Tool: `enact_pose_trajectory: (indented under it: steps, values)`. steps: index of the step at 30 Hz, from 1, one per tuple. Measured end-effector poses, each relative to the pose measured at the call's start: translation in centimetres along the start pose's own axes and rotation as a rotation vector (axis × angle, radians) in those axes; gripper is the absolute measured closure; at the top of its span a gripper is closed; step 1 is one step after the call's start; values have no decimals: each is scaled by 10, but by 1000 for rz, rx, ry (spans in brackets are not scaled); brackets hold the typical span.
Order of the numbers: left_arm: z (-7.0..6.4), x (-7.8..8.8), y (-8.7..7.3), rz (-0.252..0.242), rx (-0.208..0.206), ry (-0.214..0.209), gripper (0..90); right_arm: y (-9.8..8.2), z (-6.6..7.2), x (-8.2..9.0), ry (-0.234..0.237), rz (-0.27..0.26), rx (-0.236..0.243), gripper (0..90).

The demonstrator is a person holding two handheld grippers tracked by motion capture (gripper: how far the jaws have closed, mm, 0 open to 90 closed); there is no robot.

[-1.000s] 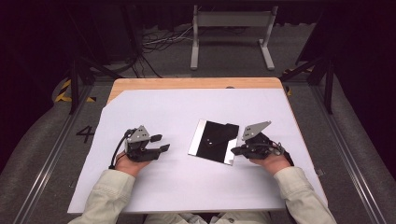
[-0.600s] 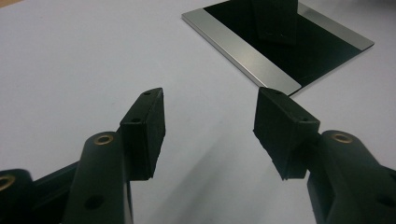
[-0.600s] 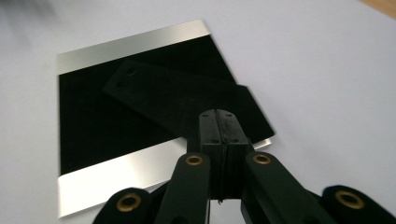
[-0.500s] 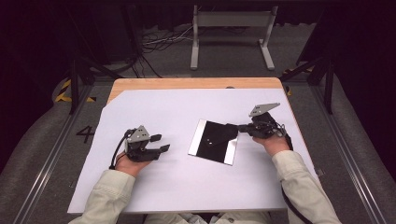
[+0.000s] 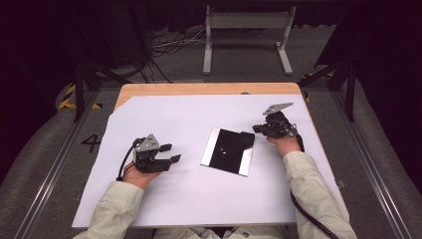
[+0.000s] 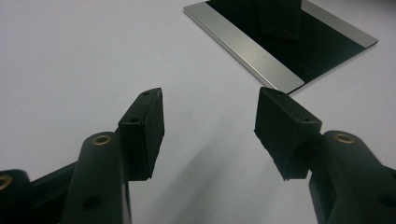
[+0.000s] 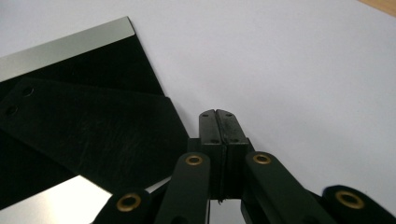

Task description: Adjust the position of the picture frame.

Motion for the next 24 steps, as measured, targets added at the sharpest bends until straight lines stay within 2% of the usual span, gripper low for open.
enact_pose_trajectory:
  steps: [5,8,10,11,15,20,23,24]
  values:
    - [1,0,-1,3,4,4,429,-4,-3,-7,2,33,3,900]
    - [1,1,-1,1,10,2,427,-10,-6,-13,25,62,22,900]
    - [1,1,-1,2,9,3,425,-11,-6,-13,38,50,30,900]
    - [1,1,-2,5,14,3,424,-11,-4,-13,50,54,50,900]
    - [1,1,-2,9,23,2,423,-11,-2,-13,49,64,70,900]
    - [1,0,-2,10,15,4,422,-15,8,-10,93,94,119,900]
    - [4,0,-3,24,17,33,419,-20,16,-7,127,86,118,900]
    - [4,0,-3,22,29,38,415,-21,18,-6,135,85,122,900]
Point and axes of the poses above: each handheld gripper's, and its own axes: x roughly backward along the jaws, y roughly out of its top, z roughly to its left, the point moved 8 cm from there along -x, roughly forward along the jaws, and after that the axes turned 4 degrees about y, right-handed, at the moved point
